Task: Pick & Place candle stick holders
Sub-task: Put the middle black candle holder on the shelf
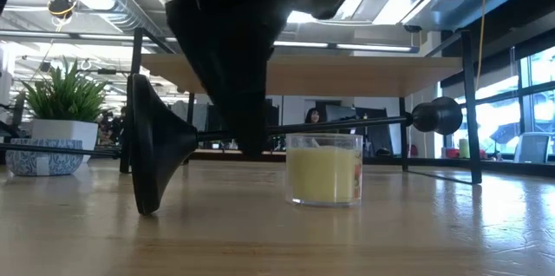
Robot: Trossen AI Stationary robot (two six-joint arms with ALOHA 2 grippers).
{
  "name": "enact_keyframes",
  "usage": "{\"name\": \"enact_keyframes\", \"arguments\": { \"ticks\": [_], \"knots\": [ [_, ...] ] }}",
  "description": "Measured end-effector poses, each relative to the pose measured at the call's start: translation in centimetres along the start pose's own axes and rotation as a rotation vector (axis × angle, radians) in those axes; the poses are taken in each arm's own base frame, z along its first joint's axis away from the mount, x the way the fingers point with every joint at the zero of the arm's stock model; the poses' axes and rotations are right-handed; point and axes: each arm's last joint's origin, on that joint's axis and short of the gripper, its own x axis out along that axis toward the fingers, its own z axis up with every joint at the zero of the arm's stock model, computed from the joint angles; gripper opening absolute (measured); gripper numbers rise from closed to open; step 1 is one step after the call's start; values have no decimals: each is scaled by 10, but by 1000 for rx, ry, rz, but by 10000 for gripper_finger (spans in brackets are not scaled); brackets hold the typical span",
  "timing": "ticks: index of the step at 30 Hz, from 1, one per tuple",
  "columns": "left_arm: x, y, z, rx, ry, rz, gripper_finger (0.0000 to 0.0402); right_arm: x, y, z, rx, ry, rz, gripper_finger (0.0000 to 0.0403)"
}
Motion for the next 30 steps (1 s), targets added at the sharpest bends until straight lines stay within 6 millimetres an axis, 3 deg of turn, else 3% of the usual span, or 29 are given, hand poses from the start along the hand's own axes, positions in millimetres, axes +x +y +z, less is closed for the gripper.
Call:
{"name": "enact_keyframes", "arguments": {
  "ticks": [4,10,16,23,30],
  "knots": [
    [2,-1,-1,-17,13,0,115,0,0,0,0,0,1,9],
    [2,-2,-2,-29,27,-27,18,0,0,0,-1,-1,-1,9],
    [-5,-8,-3,-25,37,-96,12,0,0,1,0,-43,-8,9],
    [-54,-15,-5,-65,-98,-109,12,0,1,3,-30,-70,0,9],
    [-119,2,4,-200,-394,-53,12,0,4,10,-119,-239,-9,9]
  ]
}}
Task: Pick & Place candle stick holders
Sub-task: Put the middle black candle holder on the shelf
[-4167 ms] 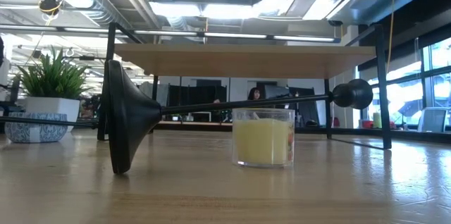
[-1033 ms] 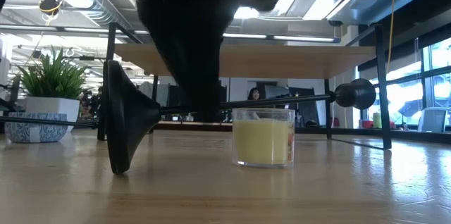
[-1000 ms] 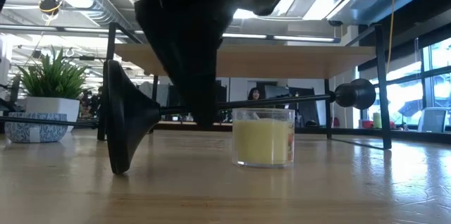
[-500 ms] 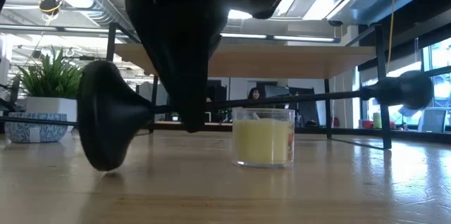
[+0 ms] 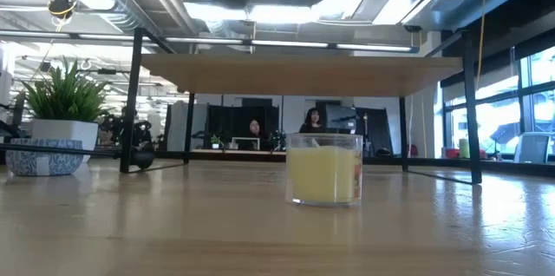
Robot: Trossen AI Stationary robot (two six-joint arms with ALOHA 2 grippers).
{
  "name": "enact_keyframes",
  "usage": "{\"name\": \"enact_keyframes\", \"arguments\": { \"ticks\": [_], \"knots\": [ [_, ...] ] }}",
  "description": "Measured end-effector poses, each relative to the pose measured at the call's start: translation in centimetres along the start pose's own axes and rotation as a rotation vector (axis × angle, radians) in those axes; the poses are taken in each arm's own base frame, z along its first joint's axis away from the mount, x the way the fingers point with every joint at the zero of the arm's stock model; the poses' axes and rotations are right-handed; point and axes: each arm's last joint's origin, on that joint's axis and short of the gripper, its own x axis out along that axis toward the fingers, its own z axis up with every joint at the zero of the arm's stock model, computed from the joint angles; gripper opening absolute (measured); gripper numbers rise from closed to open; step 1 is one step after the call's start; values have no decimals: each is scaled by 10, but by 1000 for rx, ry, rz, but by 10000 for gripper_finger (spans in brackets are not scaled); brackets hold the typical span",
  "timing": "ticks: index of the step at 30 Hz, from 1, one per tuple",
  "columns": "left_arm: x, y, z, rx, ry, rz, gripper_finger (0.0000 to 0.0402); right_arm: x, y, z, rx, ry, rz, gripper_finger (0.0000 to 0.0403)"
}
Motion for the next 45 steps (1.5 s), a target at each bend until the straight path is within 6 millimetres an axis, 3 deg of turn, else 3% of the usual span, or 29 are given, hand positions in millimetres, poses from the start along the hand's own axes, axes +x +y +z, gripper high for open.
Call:
{"name": "enact_keyframes", "arguments": {
  "ticks": [8,16,24,28,32,38,45],
  "knots": [
    [-57,22,45,-86,-337,-16,12,1,3,31,-103,-364,-66,9],
    [-84,47,64,-45,-503,146,12,-14,-22,90,-64,-541,-174,27],
    [-91,76,80,-11,-489,171,12,-35,-49,158,-57,-731,-208,145],
    [-99,99,88,-27,-520,152,12,-37,-58,181,-52,-802,-179,203],
    [-105,123,94,-49,-632,30,12,-37,-66,193,-55,-826,-181,226],
    [-103,153,89,-61,-819,-341,11,-38,-70,203,-97,-857,-175,221],
    [-84,169,76,-6,-745,-599,11,-42,-72,219,-121,-866,78,196]
  ]
}}
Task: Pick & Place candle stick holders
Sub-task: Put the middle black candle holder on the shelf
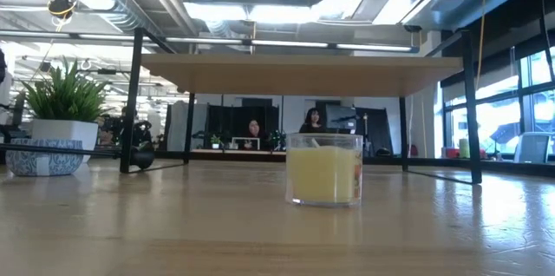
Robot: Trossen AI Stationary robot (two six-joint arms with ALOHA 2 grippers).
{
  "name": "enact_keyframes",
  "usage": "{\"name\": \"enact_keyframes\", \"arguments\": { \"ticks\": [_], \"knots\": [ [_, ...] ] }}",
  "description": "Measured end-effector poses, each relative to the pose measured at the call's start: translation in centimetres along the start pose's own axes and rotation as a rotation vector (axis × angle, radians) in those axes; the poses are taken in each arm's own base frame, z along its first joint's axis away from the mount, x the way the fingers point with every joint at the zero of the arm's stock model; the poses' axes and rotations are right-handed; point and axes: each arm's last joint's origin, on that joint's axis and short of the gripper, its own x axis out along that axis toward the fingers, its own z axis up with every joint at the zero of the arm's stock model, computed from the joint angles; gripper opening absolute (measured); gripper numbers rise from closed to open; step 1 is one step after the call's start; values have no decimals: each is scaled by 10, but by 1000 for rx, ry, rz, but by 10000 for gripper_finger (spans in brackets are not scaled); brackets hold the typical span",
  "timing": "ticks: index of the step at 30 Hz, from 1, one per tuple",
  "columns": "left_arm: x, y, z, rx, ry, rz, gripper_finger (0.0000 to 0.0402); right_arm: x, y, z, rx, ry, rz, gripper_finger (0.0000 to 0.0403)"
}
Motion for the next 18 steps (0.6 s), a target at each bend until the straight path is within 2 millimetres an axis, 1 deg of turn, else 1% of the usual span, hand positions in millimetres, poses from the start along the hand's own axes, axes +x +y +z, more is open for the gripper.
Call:
{"name": "enact_keyframes", "arguments": {
  "ticks": [4,9,15,18],
  "knots": [
    [3,1,-2,24,-6,-14,11,4,-7,4,20,-10,9,185],
    [6,2,-2,36,-12,-51,11,7,-13,7,24,-30,-10,183],
    [5,7,-1,35,1,-59,11,10,-15,15,46,-70,87,183],
    [5,9,0,29,7,-69,11,12,-16,16,46,-73,101,183]
  ]
}}
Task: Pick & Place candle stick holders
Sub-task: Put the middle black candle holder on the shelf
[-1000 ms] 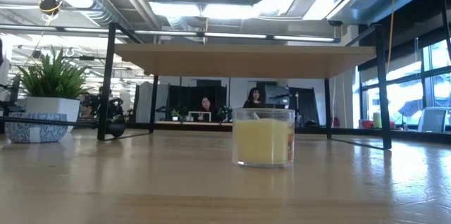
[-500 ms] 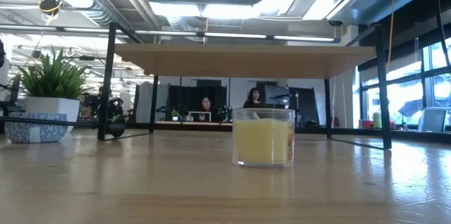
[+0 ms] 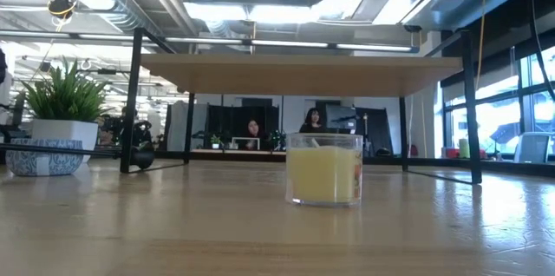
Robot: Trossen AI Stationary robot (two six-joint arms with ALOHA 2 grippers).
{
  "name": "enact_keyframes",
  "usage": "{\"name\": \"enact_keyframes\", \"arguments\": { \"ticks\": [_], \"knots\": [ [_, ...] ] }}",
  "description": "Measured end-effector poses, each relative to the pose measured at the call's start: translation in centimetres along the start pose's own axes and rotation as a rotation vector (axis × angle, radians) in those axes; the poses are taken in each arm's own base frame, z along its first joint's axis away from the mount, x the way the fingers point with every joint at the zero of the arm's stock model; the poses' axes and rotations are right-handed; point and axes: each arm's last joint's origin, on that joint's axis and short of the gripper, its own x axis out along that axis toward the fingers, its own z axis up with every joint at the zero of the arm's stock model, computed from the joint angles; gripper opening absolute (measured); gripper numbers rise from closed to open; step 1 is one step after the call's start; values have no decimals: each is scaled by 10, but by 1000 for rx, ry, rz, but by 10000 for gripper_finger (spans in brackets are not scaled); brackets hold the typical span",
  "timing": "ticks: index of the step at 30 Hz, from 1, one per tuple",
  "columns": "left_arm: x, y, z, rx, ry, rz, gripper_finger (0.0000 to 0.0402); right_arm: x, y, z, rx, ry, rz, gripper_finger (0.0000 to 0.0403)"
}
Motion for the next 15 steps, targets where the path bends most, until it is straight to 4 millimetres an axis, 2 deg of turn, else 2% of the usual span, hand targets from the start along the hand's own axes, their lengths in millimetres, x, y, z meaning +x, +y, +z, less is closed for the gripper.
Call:
{"name": "enact_keyframes", "arguments": {
  "ticks": [8,15],
  "knots": [
    [8,6,-12,-50,87,-29,11,2,-5,0,10,25,10,183],
    [12,8,-18,-81,120,-47,11,2,-15,-11,69,188,27,183]
  ]
}}
